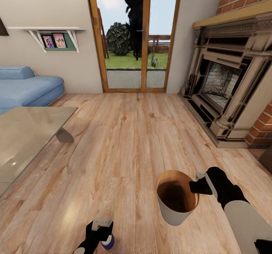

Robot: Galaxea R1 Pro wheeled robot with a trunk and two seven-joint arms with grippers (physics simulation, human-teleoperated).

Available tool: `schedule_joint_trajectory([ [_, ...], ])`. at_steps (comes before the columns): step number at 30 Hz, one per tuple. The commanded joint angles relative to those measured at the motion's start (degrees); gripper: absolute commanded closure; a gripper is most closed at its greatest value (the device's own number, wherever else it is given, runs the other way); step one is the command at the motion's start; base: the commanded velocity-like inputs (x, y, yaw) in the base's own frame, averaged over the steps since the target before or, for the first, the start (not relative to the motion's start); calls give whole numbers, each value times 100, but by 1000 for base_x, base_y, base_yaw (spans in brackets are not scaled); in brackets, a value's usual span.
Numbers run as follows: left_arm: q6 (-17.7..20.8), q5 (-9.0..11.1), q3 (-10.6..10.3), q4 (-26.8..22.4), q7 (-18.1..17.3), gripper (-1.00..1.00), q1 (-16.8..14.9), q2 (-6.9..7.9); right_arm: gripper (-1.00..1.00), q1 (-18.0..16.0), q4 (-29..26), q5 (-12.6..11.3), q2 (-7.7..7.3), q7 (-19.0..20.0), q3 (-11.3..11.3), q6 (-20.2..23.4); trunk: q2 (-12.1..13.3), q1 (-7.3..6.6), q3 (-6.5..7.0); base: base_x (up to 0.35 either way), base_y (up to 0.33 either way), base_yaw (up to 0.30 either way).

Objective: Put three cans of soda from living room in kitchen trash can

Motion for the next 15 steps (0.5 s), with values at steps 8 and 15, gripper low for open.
schedule_joint_trajectory([
  [8, 0, 0, 0, 0, 0, -100, 0, -2, 100, 11, -356, -162, -14, 50, 3, 17, -323, 176, -211, 0, 0, 0],
  [15, -26, 0, 0, 0, 0, -100, 0, -2, 100, 37, -832, -163, -52, 58, 2, 19, -604, 329, -397, 0, 0, 0],
])
